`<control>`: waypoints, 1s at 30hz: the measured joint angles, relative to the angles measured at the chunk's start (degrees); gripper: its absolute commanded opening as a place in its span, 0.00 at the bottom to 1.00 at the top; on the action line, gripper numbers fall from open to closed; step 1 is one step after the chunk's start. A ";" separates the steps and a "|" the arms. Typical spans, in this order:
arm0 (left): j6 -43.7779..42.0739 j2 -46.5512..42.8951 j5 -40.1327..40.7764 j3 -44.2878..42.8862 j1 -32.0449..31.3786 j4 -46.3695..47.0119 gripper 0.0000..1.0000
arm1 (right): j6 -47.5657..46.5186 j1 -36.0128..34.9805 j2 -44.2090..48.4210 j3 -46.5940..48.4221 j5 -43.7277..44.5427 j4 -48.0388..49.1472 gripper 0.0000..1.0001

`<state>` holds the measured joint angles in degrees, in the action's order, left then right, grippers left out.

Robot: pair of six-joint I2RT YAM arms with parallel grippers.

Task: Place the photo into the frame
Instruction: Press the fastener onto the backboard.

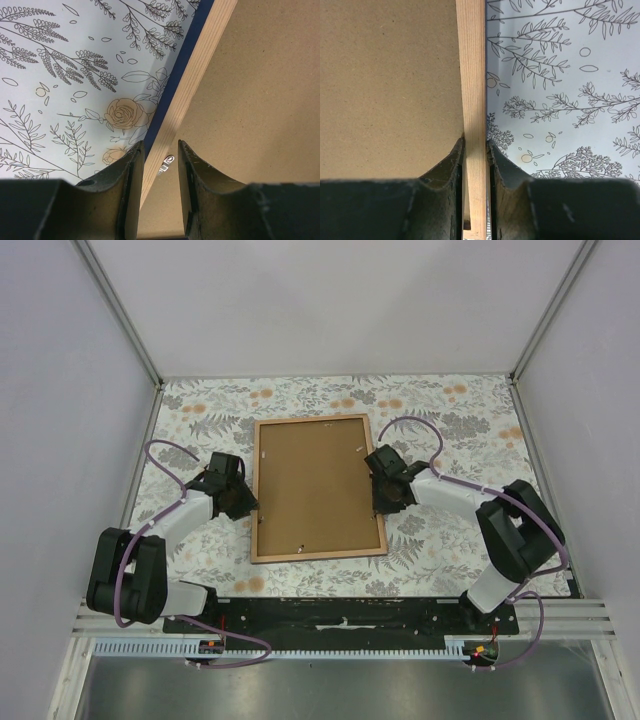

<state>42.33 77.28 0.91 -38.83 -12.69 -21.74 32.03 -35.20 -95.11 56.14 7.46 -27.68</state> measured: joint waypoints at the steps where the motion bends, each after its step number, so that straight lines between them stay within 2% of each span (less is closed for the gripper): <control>1: 0.00 0.00 0.00 0.00 0.00 0.00 0.40 | -0.11 -0.07 0.39 -0.42 -0.09 0.17 0.27; 3: 0.00 0.00 -0.02 0.00 0.00 -0.02 0.40 | -0.13 -0.28 1.07 -1.22 -0.17 0.22 0.34; 7: 0.00 0.00 0.00 0.00 0.00 -0.02 0.40 | -0.33 -0.90 2.08 -2.34 -0.24 0.00 0.37; 11: 0.00 0.00 0.00 0.00 0.00 -0.02 0.40 | -0.44 -1.86 2.10 -2.36 0.28 -0.13 0.24; 14: 0.00 0.00 -0.02 0.00 0.00 -0.02 0.39 | -0.26 -2.47 2.10 -2.36 0.90 -0.33 0.06; 16: 0.00 0.00 0.00 0.00 0.00 -0.02 0.40 | -0.09 -2.58 2.10 -2.34 1.38 -0.61 0.02; 18: 0.00 0.00 -0.02 0.00 0.00 0.00 0.40 | -0.02 -2.64 2.10 -2.32 1.53 -0.74 0.02; 21: 0.00 0.00 -0.02 0.00 0.00 -0.02 0.40 | -0.09 -2.80 2.16 -2.29 1.79 -0.83 0.18; 25: 0.00 -0.02 -0.02 0.00 0.00 -0.09 0.40 | 0.15 -2.95 2.40 -2.32 1.88 -1.14 0.58; 26: 0.00 -0.02 -0.02 0.00 0.00 -0.17 0.40 | 0.04 -3.13 2.56 -2.32 1.92 -1.60 0.65; 30: -0.04 -0.02 0.02 -0.22 0.00 -1.20 0.40 | -0.42 -3.32 3.34 -1.73 1.84 -3.96 0.77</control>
<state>42.28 77.25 0.93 -39.05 -12.69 -22.94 31.62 -38.52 -91.77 54.41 9.30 -31.64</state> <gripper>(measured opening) 0.397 0.697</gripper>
